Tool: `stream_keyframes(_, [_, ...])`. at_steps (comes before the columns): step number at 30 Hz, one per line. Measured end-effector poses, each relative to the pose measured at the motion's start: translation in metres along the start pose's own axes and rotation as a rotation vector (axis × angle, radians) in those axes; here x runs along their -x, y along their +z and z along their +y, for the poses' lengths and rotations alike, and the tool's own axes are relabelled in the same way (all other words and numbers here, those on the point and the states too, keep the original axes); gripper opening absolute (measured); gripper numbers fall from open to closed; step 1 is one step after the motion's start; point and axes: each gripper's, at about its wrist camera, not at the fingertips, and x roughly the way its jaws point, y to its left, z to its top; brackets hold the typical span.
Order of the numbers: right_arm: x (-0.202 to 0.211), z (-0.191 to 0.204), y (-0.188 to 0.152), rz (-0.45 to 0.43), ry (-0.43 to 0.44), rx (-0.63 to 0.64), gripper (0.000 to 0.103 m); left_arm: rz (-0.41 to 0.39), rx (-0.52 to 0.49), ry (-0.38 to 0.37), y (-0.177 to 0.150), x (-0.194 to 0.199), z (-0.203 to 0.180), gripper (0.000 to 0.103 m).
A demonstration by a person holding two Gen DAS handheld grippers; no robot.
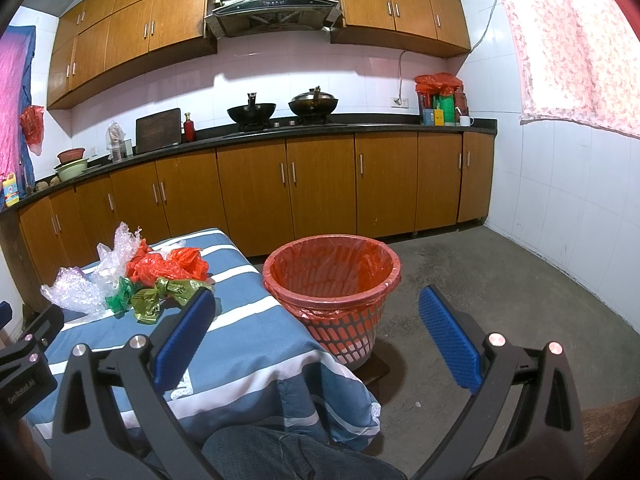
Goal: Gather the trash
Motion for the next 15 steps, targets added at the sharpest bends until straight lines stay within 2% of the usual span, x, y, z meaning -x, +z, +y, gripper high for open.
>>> stream_keyframes(15, [0.0001, 0.0001, -0.0003, 0.002, -0.001, -0.003, 0.099, 0.003, 0.001, 0.004, -0.0002, -0.0001, 0.0005, 0.101])
